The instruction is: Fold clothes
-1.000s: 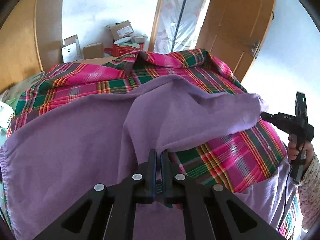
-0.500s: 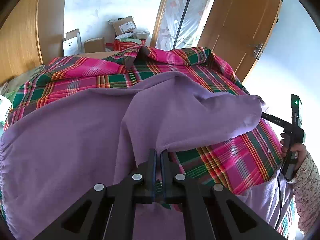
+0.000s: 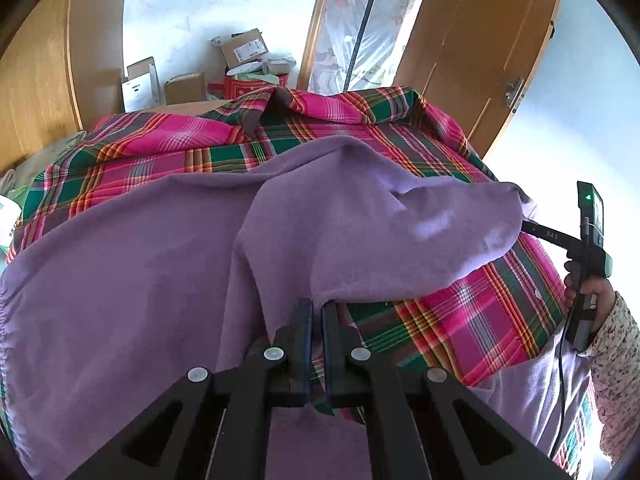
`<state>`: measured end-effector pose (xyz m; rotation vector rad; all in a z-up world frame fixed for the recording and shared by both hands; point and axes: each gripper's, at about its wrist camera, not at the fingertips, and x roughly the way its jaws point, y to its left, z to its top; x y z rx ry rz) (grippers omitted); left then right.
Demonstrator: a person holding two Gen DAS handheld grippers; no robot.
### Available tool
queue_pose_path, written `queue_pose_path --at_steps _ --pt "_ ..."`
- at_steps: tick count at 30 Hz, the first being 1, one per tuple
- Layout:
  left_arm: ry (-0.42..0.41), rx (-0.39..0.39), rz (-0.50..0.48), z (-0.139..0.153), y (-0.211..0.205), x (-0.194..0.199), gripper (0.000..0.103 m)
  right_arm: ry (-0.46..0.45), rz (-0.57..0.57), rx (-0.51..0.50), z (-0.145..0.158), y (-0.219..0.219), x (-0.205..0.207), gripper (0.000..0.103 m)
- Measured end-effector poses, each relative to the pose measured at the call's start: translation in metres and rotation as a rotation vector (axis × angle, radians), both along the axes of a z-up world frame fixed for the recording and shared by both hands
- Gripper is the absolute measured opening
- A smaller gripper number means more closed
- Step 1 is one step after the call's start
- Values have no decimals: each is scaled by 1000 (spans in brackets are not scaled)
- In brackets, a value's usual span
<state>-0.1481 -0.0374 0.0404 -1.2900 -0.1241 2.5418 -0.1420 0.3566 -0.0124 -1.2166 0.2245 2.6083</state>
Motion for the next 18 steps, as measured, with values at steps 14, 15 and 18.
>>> queue_pose_path --at_steps 14,15,18 --pt "8 -29 -5 10 5 4 4 77 -33 24 33 32 18 7" --pt "6 -32 -9 10 7 5 4 82 -41 26 36 38 20 7" --pt "-11 -31 -40 8 14 7 4 95 -66 30 44 53 25 7"
